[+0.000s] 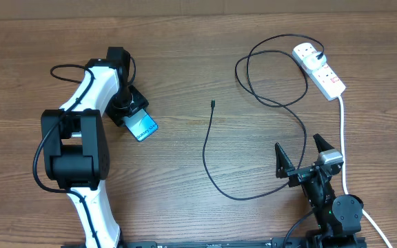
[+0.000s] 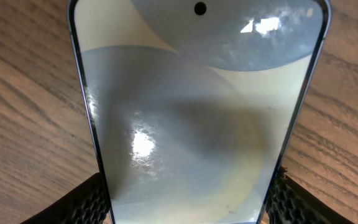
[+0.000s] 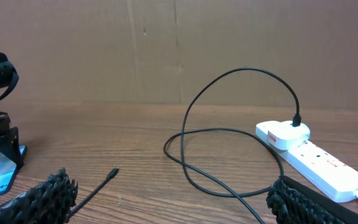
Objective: Plug charger to phone and switch on socket
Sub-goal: 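Lift the phone with the left gripper and raise it upright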
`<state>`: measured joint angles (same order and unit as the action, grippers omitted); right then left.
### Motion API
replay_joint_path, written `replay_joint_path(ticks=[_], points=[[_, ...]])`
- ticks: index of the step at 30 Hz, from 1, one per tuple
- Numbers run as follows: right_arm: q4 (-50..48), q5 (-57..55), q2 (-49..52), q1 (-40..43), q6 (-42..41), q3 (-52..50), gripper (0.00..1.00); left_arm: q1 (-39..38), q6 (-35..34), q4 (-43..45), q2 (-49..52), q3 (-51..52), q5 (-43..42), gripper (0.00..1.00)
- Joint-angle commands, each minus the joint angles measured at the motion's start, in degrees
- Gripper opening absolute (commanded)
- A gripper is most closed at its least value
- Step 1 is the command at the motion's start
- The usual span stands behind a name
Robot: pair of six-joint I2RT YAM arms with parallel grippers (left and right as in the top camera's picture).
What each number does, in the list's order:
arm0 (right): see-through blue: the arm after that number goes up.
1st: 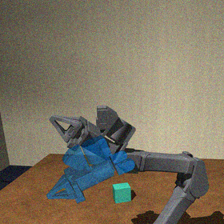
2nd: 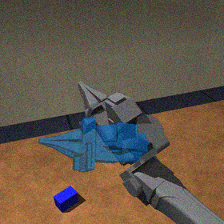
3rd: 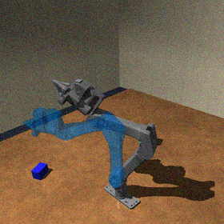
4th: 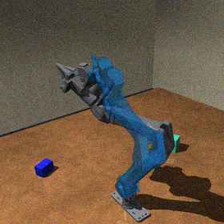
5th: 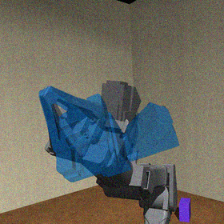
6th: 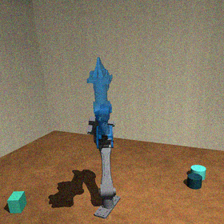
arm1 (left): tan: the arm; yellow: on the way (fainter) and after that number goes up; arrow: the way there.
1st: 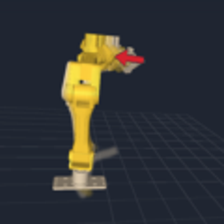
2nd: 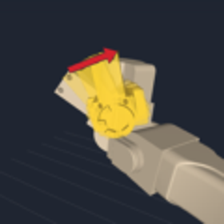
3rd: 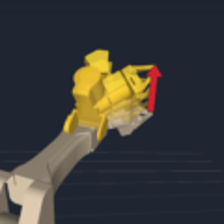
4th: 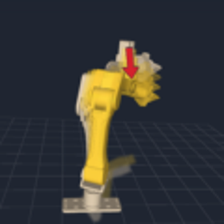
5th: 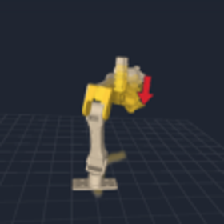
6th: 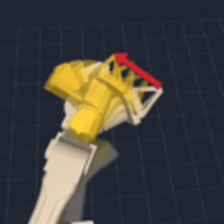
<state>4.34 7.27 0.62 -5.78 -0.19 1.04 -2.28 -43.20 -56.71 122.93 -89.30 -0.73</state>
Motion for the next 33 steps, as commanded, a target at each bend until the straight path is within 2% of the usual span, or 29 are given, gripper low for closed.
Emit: replay_joint_path(ticks=[1, 7, 12, 17, 23, 27, 33], points=[[-0.2, 0.3, -0.5, -0.4, 0.3, -0.6, 1.0, -1.5, 3.6, 0.2, 1.5, -0.4, 4.5, 0.7], [-0.2, 0.3, -0.5, -0.4, 0.3, -0.6, 1.0, -1.8, 3.4, 1.2, 1.5, 1.0, 3.9, 0.72], [-0.2, 0.3, -0.5, -0.4, 0.3, -0.6, 1.0, -1.8, 3.4, 2.1, 1.5, 3.3, 3.7, 0.64], [-0.2, 0.3, -0.5, -0.4, 0.3, -0.6, 1.0, -1.8, 3.4, 2.2, 1.5, 3.3, 1.2, 0.47], [-0.2, 0.3, -0.5, -0.4, 0.3, -0.6, 1.0, -1.7, 3.6, 1.5, 1.4, 2.9, 0.7, 0.41], [-0.2, 0.3, -0.5, -0.4, 0.3, -0.6, 1.0, -1.4, 4.2, -2.5, 1.4, -1.0, 0.0, 0.34], [-0.2, 0.3, -0.5, -0.4, 0.3, -0.6, 1.0, -1.4, 4.7, -5.7, 1.4, -5.3, -1.9, 0.1]])
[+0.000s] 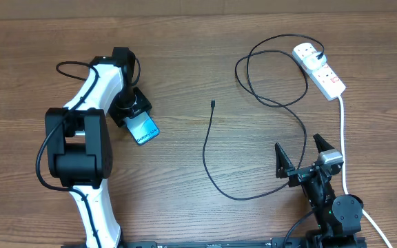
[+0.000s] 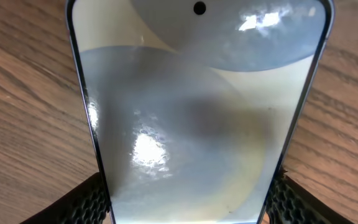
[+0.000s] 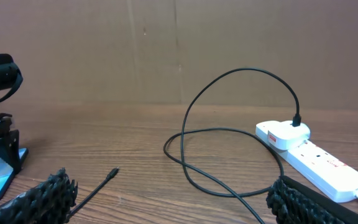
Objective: Plug charger to phone and switch on socket
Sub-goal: 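Lift the phone with the left gripper and raise it upright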
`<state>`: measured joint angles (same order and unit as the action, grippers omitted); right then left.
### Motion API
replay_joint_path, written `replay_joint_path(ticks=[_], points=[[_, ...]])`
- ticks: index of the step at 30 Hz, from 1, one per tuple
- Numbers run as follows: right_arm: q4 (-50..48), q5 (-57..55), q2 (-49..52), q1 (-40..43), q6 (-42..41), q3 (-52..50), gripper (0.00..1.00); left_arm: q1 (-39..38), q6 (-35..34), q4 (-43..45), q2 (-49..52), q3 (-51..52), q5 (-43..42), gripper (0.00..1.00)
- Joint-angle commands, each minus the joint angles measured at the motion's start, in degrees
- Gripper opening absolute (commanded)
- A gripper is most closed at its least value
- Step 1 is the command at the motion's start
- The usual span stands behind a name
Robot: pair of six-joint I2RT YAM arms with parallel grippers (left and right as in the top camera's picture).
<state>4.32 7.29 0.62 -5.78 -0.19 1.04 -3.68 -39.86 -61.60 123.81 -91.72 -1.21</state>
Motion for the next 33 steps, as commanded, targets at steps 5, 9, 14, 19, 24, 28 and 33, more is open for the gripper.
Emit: replay_joint_path(ticks=[5, 9, 14, 19, 24, 28, 33], points=[[-0.2, 0.3, -0.5, -0.4, 0.3, -0.6, 1.0, 0.0, 1.3, -1.2, 0.6, -3.4, -1.4, 0.04], [-0.2, 0.3, -0.5, -0.4, 0.2, -0.6, 1.0, 0.0, 1.3, -1.7, 0.6, -3.4, -2.8, 0.04], [-0.2, 0.3, -0.5, -0.4, 0.3, -0.6, 1.0, 0.0, 1.1, -6.4, 0.6, -6.9, -8.2, 0.04], [-0.2, 0.3, -0.5, -0.4, 0.3, -0.6, 1.0, 0.0, 1.1, -13.4, 0.6, -11.1, -11.9, 0.04], [-0.2, 0.3, -0.5, -0.4, 0.2, -0.6, 1.0, 0.0, 1.1, -14.2, 0.6, -11.3, -15.5, 0.04], [-0.2, 0.3, -0.5, -0.4, 0.3, -0.6, 1.0, 0.0, 1.1, -14.3, 0.6, -11.3, -17.9, 0.04], [-0.2, 0.3, -0.5, -0.4, 0.3, -0.6, 1.0, 0.0, 1.1, -13.9, 0.6, -11.3, -17.9, 0.04]])
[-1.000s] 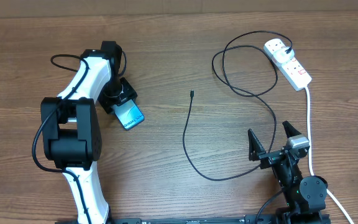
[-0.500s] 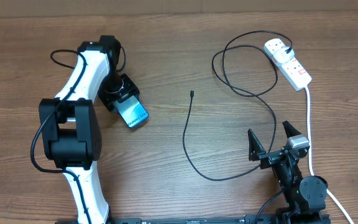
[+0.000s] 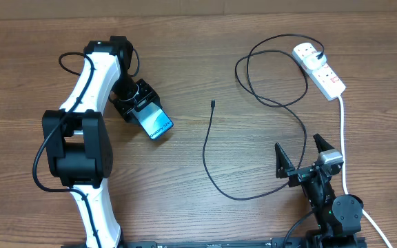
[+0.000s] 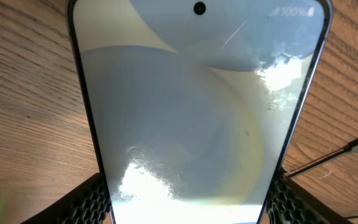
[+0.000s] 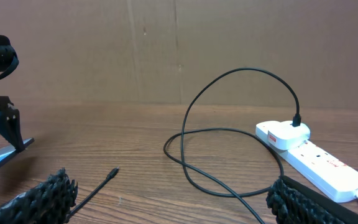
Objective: Plug charger to phone and switch on socket
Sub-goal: 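Lift the phone with the left gripper and raise it upright, then bring the right gripper to the phone and grasp its edge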
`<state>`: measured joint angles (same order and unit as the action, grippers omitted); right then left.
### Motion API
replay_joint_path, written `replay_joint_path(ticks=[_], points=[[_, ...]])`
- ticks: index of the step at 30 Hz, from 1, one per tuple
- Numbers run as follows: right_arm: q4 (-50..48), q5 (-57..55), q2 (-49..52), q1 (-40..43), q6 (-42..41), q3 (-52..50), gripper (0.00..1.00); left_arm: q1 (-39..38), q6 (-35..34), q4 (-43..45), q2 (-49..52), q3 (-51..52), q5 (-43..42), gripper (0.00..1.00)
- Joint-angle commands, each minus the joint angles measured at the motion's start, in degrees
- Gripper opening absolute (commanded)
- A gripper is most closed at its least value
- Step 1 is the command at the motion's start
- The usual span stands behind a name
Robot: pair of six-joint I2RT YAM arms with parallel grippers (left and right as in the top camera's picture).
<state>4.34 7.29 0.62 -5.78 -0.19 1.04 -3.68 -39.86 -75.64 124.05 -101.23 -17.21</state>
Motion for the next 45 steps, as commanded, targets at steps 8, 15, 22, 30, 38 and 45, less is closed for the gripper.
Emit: replay_joint_path(ticks=[8, 15, 22, 30, 38, 45], points=[[-0.2, -0.4, -0.5, -0.4, 0.3, -0.6, 1.0, 0.0, 1.1, 0.4, 0.3, -1.8, -2.0, 0.04], [-0.5, 2.4, -0.5, -0.3, -7.1, -0.5, 1.0, 0.2, 1.1, 0.9, 0.3, -1.8, -2.2, 0.04], [2.6, 6.8, 4.2, -0.4, -10.5, 2.5, 1.0, 1.5, 1.1, 1.9, 0.3, -1.8, -2.3, 0.04], [-0.7, 7.0, 11.2, -0.4, -10.6, 3.2, 1.0, 4.1, 1.3, -5.7, 0.3, -1.8, -30.9, 0.04], [-0.7, 7.1, 11.2, -0.4, -13.6, 3.2, 1.0, 5.3, 1.3, -13.3, 0.3, -1.8, -44.6, 0.04], [2.5, 11.1, 16.9, -0.3, -13.6, 9.4, 1.0, 5.3, 3.1, -12.5, 0.3, -1.8, -49.7, 0.04]])
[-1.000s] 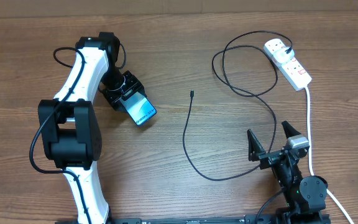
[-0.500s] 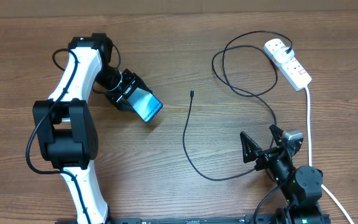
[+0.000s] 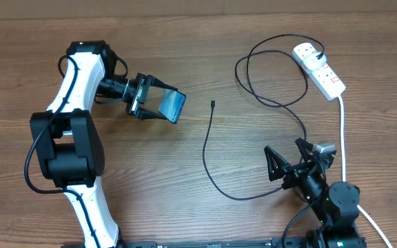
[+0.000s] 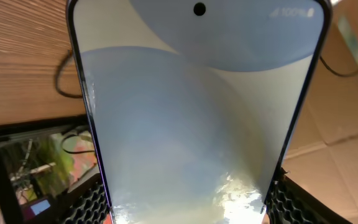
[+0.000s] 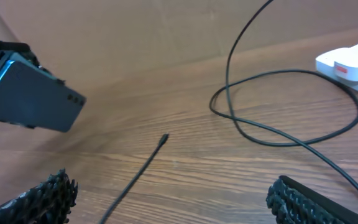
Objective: Plug charger to phone and switch on socket
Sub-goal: 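Bring the right gripper to the phone and grasp its edge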
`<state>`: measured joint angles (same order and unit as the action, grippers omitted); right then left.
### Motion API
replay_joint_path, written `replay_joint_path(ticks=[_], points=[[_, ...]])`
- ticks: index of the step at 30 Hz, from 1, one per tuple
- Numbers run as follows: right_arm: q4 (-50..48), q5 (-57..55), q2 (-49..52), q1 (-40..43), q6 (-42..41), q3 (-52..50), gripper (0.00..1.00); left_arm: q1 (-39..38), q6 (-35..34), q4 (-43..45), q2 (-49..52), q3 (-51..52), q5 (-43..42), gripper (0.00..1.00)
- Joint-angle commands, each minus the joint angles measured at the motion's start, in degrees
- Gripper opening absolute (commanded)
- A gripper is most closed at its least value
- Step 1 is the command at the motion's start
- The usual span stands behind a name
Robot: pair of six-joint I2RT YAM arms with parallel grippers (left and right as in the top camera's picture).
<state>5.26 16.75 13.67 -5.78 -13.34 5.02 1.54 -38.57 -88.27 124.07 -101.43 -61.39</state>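
Note:
The phone [image 3: 173, 107] hangs above the wooden table, turned on its edge, its end pointing right toward the cable tip. My left gripper [image 3: 156, 101] is shut on it. In the left wrist view the lit phone screen [image 4: 197, 106] fills the frame between the fingers [image 4: 291, 202]. The black charger cable [image 3: 207, 148] lies loose on the table, its small plug tip [image 3: 213, 104] just right of the phone and also in the right wrist view [image 5: 164, 139]. My right gripper [image 3: 288, 162] stands open and empty near the cable's lower loop, angled left.
A white power strip [image 3: 324, 72] with the white charger adapter [image 3: 307, 52] plugged in lies at the back right; its white lead runs down the right side. The cable loops [image 3: 274, 69] widely left of the strip. A cardboard wall stands behind the table.
My left gripper has lifted the phone higher, swung it right and turned it on edge, close to the cable tip. The right gripper has turned left and tilted down toward the cable.
My left gripper was shut on the phone low at the table's left, and stayed much the same a second later. Then it held the phone tilted, further right. Now the phone is raised on edge near the plug tip. The right gripper stayed open, turning only at the end.

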Motion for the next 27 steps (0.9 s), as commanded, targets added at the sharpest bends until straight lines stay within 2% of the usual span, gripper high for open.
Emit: replay_joint_path(ticks=[1, 7, 11, 14, 17, 20, 27], points=[[2.7, 2.0, 5.9, -0.3, -0.4, 7.1, 1.0, 0.0, 2.3, 0.2, 0.3, -1.6, -5.5, 0.04], [9.7, 6.6, 22.2, -0.3, -0.4, 21.0, 1.0, 0.0, 2.8, 0.9, 0.3, -1.6, -4.4, 0.04], [23.1, 12.1, 36.0, -0.3, -0.4, 37.0, 1.0, 0.0, 2.6, 1.7, 0.3, -1.6, -3.6, 0.04], [29.5, 16.8, 43.5, -0.3, -0.4, 45.9, 1.0, 0.0, 2.5, 1.8, 0.3, -1.6, -3.4, 0.04], [27.4, 25.2, 49.2, -0.4, -0.4, 49.6, 1.0, -0.1, 0.0, 3.8, 0.3, -1.6, -0.5, 0.04], [22.4, 33.8, 53.1, -0.4, -0.8, 49.6, 1.0, -0.4, -7.3, 4.5, 0.3, -1.6, 7.0, 0.04], [19.5, 31.4, 59.8, -0.9, -12.9, 49.6, 1.0, -2.5, -16.4, 8.2, 0.3, -1.6, 15.2, 0.04]])
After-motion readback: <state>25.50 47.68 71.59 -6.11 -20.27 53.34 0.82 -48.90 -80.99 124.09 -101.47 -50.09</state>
